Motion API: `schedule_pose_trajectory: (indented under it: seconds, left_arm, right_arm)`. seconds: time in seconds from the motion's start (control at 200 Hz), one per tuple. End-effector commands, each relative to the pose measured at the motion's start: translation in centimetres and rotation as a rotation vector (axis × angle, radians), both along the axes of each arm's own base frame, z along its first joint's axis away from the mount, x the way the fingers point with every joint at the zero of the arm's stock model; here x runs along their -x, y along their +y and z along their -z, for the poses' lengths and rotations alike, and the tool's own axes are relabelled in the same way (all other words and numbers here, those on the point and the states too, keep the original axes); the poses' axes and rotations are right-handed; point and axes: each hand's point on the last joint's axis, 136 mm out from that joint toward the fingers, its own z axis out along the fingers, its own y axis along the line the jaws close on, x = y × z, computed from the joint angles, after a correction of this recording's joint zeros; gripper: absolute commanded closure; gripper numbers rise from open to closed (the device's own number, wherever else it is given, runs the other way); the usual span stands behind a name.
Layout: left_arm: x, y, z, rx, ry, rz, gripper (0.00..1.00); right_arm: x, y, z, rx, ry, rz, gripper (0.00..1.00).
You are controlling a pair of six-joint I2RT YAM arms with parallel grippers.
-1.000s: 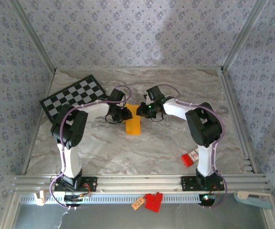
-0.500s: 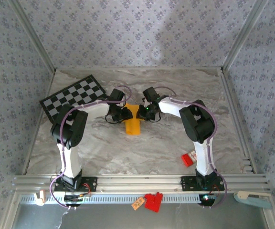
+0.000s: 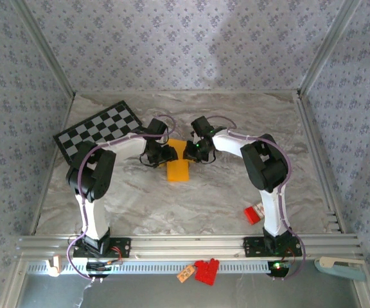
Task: Fold a paper plane with a square sheet of paper (pick it up from the middle)
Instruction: Hold the square sheet of paper at the center of the table.
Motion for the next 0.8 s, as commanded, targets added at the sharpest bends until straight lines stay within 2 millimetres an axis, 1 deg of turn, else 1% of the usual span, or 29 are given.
schedule_pose_trajectory:
  seconds: [0.0,0.09,0.205,0.315,0.38,0.465,0.56,0.655,0.795]
  left_arm:
    - [0.3,-0.2,0.6,0.000,0.054,-0.002,0.46]
    - [0.4,-0.1,1.1,-0.014,0.068,-0.008,0.48]
    - [0.9,0.9,2.3,-0.071,0.101,-0.041,0.53]
    - [1.5,1.5,3.6,-0.093,0.132,-0.068,0.56]
    - [1.8,1.7,4.1,-0.095,0.145,-0.086,0.57]
    - [2.0,1.8,4.5,-0.099,0.154,-0.099,0.58]
    - [2.1,2.0,4.8,-0.106,0.163,-0.108,0.59]
    - [2.4,2.2,5.2,-0.115,0.182,-0.117,0.59]
    - [2.9,1.9,5.9,-0.108,0.210,-0.115,0.58]
  right_arm:
    - [0.6,0.0,0.7,0.014,0.050,0.002,0.83]
    - [0.3,0.5,-0.5,-0.023,0.040,0.002,0.80]
    - [0.0,0.5,-2.7,-0.062,-0.004,0.013,0.74]
    - [-0.6,-0.7,-4.6,-0.079,-0.057,0.050,0.68]
    - [-0.9,-1.7,-5.3,-0.073,-0.082,0.077,0.66]
    - [-1.1,-3.2,-5.6,-0.054,-0.105,0.110,0.64]
    - [-1.0,-4.4,-5.2,-0.034,-0.105,0.134,0.64]
    - [-0.9,-5.0,-4.7,-0.032,-0.096,0.145,0.64]
    - [-0.6,-5.2,-4.0,-0.036,-0.084,0.155,0.64]
